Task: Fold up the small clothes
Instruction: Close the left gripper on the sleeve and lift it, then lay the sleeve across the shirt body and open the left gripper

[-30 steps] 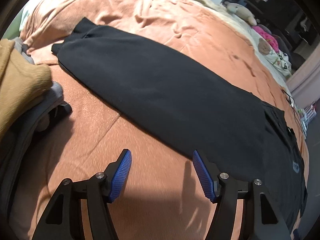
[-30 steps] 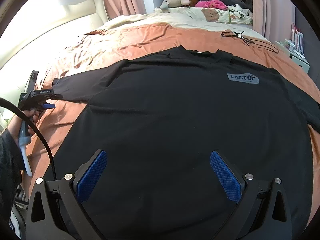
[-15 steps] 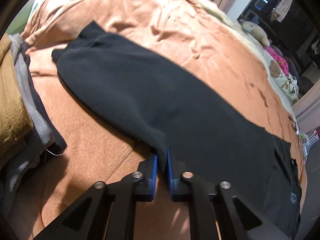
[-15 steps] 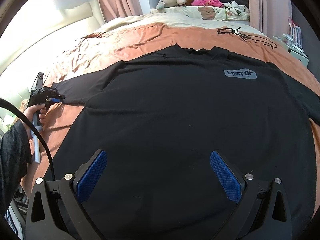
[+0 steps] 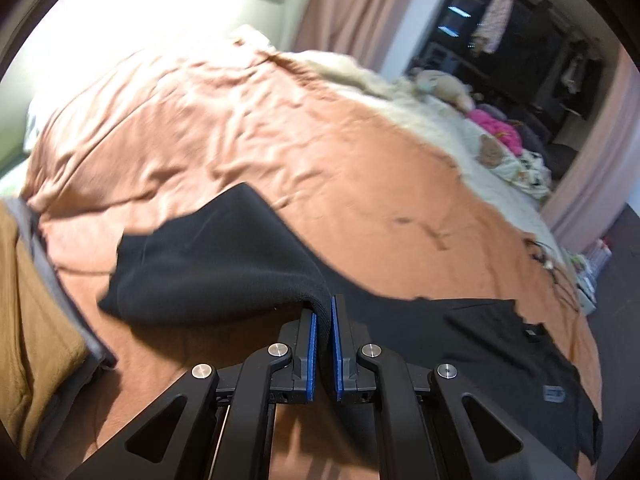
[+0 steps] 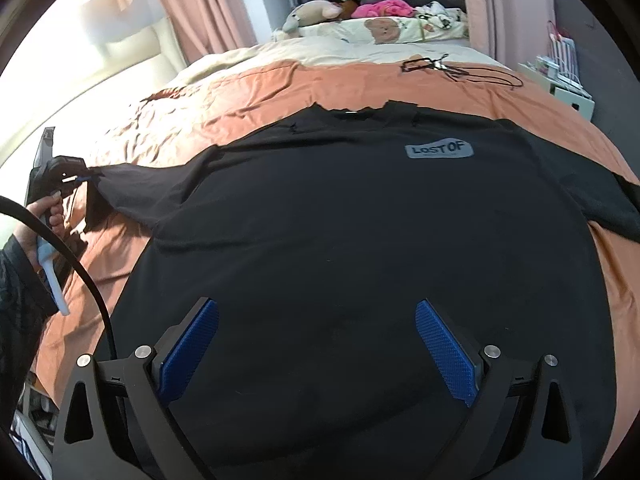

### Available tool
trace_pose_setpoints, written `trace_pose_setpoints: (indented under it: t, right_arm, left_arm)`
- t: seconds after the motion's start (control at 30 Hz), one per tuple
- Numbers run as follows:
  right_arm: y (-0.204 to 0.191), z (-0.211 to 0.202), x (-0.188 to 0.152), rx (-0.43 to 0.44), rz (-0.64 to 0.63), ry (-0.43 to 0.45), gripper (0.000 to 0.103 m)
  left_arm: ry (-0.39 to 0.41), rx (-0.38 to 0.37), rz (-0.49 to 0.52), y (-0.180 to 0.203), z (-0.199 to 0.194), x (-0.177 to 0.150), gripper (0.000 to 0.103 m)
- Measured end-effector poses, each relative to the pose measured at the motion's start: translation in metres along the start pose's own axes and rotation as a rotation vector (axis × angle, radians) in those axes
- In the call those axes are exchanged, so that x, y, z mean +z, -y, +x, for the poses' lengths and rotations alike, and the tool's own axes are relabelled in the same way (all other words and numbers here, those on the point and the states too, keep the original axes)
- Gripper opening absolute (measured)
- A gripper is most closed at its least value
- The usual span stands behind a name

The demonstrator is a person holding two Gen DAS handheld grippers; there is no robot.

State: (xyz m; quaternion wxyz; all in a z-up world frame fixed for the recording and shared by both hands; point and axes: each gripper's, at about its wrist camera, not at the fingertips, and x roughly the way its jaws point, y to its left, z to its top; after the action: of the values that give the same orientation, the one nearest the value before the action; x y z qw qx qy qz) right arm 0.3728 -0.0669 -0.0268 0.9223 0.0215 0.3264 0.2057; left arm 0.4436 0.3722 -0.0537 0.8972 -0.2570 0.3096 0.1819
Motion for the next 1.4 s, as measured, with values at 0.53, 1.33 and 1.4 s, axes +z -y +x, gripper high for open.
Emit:
trace_pose_setpoints:
  t: [0.53, 1.33, 1.4]
  right_arm:
    - [0.043, -0.043, -0.021, -0.013, 0.147, 0.047, 0.099]
    - [0.089, -0.070, -0.035, -0.031, 0.241, 0.059, 0.099]
    - [0.088, -0.069, -0.035, -0.023, 0.243, 0.056, 0.099]
  left_arm:
    - [-0.017, -0.244, 0.187, 0.133, -0.039, -0.005, 0.007]
    - [-0.369, -0.337, 0.461, 0.247, -0.009, -0.128, 0.068]
    - [-0.369, -0.337, 0.449, 0.235, -0.016, -0.125, 0.069]
